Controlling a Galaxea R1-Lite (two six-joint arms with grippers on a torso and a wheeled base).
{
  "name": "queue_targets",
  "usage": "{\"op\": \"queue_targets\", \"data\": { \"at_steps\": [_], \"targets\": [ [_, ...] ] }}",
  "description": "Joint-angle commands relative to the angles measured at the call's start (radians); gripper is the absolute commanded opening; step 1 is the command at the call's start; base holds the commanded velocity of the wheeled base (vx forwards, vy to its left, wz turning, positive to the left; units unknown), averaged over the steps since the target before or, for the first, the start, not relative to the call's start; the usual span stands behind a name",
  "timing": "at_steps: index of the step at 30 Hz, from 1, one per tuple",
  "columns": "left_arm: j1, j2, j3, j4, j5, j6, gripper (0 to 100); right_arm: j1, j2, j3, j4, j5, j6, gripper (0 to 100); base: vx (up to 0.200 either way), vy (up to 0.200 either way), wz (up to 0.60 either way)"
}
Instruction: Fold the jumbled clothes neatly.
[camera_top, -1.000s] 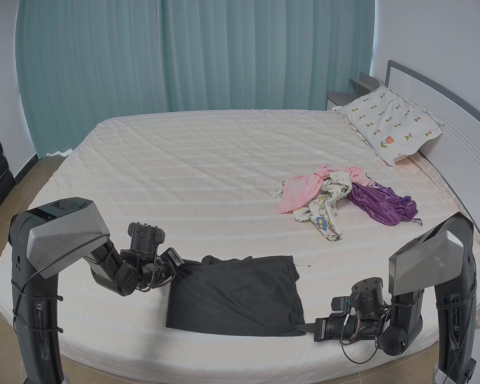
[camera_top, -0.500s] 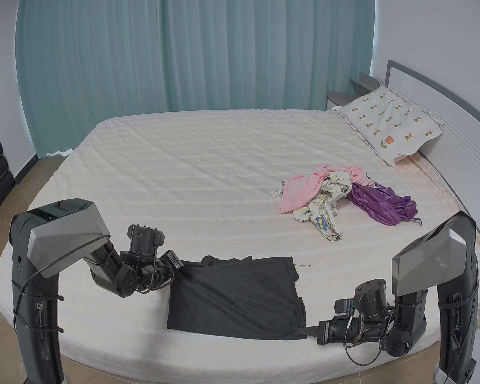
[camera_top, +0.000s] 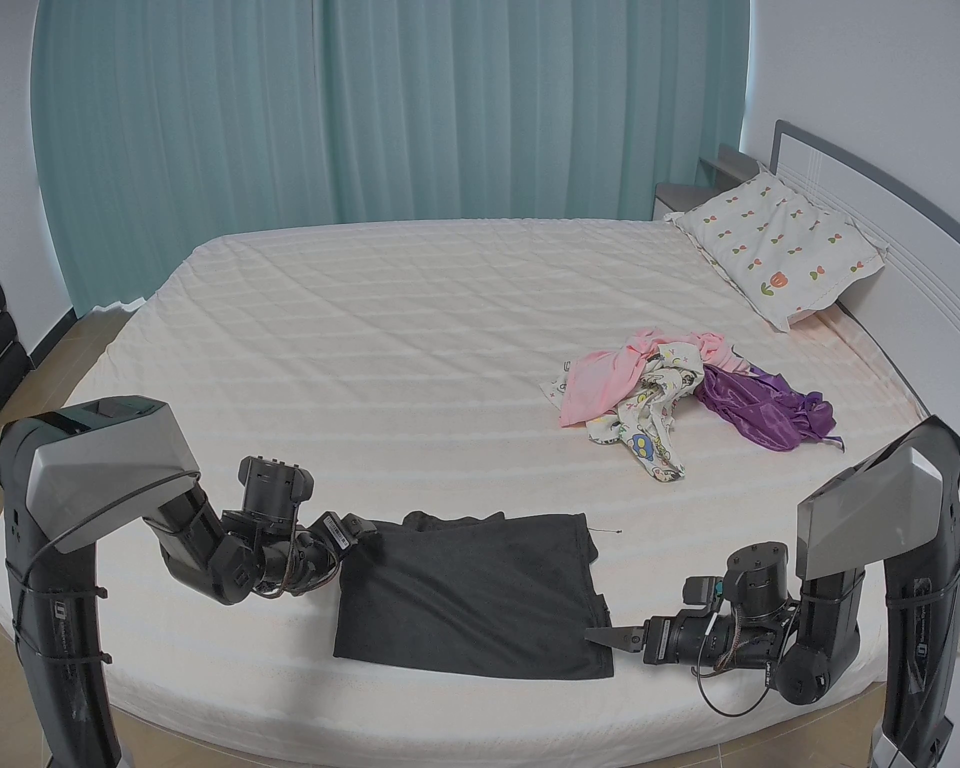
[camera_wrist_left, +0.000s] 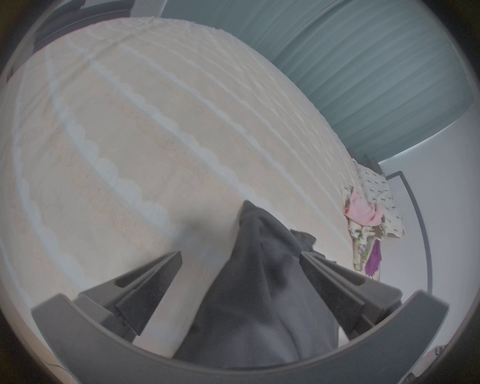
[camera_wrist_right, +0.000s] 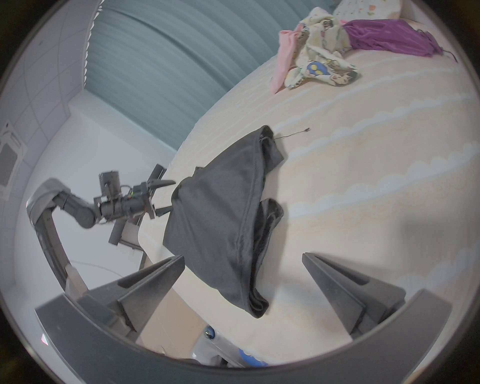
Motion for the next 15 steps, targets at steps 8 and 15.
{"op": "queue_targets", "data": {
  "at_steps": [8, 15],
  "targets": [
    [0.012, -0.099, 0.054, -0.002, -0.046, -0.057, 100, -0.046, -0.017, -0.008, -0.054, -0.006, 0.080, 100, 0.050, 0.000, 0.00],
    [0.012, -0.097, 0.059, -0.002, -0.048, -0.057, 100, -0.052, 0.006, -0.066, -0.052, -0.008, 0.086, 100, 0.200, 0.000, 0.00]
  ]
}}
